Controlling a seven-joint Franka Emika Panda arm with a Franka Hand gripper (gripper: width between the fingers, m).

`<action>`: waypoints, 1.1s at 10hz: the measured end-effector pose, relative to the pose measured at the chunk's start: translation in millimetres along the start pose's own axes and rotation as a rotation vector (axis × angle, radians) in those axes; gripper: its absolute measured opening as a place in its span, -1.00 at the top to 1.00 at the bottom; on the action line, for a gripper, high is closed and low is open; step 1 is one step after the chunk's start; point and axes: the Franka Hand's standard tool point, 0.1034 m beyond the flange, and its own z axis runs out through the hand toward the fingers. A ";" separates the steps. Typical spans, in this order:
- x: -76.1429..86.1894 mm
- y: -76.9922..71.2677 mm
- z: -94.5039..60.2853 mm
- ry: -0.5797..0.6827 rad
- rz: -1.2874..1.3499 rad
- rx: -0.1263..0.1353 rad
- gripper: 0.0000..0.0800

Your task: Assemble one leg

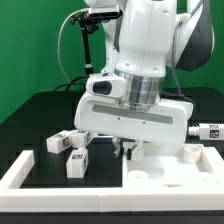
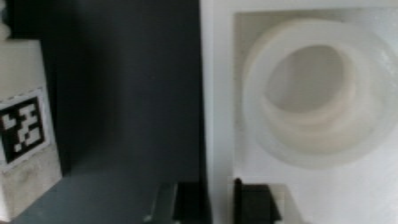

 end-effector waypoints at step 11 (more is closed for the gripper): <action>-22.5 -16.6 -52.4 -0.110 0.256 0.068 -0.62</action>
Offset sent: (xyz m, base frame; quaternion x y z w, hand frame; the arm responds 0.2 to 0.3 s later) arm 0.0000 0.0000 0.0000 0.0000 0.0000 0.0000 1.0000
